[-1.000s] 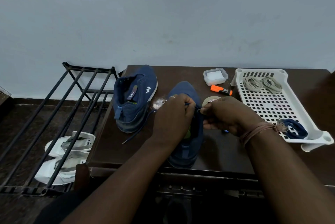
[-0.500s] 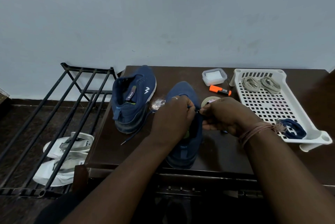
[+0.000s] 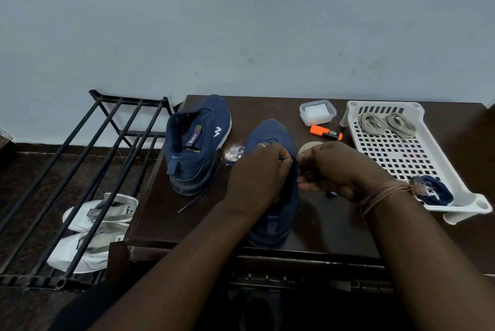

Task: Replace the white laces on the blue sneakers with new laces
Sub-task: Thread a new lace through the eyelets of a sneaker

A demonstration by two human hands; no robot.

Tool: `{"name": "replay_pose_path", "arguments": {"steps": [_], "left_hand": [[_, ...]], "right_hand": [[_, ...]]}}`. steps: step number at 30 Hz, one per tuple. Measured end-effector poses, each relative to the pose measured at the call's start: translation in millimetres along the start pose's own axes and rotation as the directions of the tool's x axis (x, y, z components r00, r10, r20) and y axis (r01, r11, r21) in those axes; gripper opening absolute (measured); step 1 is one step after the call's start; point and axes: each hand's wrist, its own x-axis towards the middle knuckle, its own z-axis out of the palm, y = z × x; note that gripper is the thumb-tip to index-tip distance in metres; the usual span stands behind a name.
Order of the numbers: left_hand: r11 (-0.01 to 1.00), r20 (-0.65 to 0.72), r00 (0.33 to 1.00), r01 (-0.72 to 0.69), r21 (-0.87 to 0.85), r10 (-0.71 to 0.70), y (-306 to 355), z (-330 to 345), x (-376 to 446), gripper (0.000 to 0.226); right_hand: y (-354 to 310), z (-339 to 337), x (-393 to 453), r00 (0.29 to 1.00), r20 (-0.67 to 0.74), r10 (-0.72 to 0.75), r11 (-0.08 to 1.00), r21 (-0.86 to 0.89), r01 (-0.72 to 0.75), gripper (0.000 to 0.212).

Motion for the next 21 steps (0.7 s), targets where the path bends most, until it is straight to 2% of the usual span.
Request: {"name": "replay_pose_path", "arguments": {"steps": [5,6,8,9,10,12,13,14,15,17,19,21], "left_hand": [[0.982,0.063,0.995,0.09,-0.166,-0.08,-0.3,-9.3,4.5,0.01],[0.963,0.067,0.991,0.13,-0.237,-0.117,-0.2,-15.7,6.5,0.01],[0.907,0.056,0.974,0.223,-0.357,-0.217,-5.2,-30.6,12.2,0.011],[0.878,0.044,0.963,0.26,-0.403,-0.265,-9.0,-38.5,15.0,0.011],[0.848,0.035,0.952,0.286,-0.446,-0.303,-14.7,-44.7,17.3,0.011],[0.801,0.047,0.932,0.334,-0.497,-0.36,-25.8,-52.9,18.5,0.014],[0.783,0.078,0.923,0.363,-0.504,-0.378,-29.8,-54.7,17.6,0.015],[0.772,0.12,0.915,0.39,-0.502,-0.385,-33.1,-54.8,16.1,0.015],[0.771,0.167,0.907,0.418,-0.48,-0.387,-36.2,-53.4,15.0,0.014],[0.802,0.247,0.891,0.452,-0.391,-0.381,-39.2,-51.5,13.6,0.009],[0.819,0.317,0.874,0.466,-0.335,-0.368,-41.5,-52.0,13.1,0.008],[0.823,0.41,0.852,0.469,-0.319,-0.326,-40.7,-54.7,10.3,0.016]], "right_hand": [[0.0,4.0,2.2,0.998,-0.042,-0.041,0.999,-0.017,0.04,0.019],[-1.6,5.9,4.0,0.995,-0.074,-0.059,0.996,0.06,0.064,0.023],[-7.2,5.4,4.3,0.983,-0.146,-0.112,0.907,0.388,0.161,0.03],[-9.1,1.6,5.3,0.959,-0.222,-0.176,0.823,0.502,0.267,0.03],[-10.6,-3.4,5.7,0.905,-0.349,-0.243,0.765,0.505,0.4,0.027],[-10.0,-14.9,9.5,0.712,-0.608,-0.35,0.715,0.318,0.623,0.018],[-8.7,-18.6,10.8,0.646,-0.653,-0.394,0.731,0.204,0.652,0.017],[-6.1,-19.9,11.4,0.62,-0.638,-0.456,0.775,0.058,0.63,0.016],[-4.8,-18.2,11.9,0.63,-0.568,-0.529,0.809,-0.114,0.576,0.019],[1.3,-10.5,9.6,0.741,-0.343,-0.577,0.804,-0.398,0.442,0.032],[4.8,-1.8,5.3,0.857,-0.146,-0.495,0.757,-0.557,0.343,0.038],[7.4,-0.7,6.9,0.903,-0.066,-0.424,0.717,-0.633,0.29,0.041]]}}
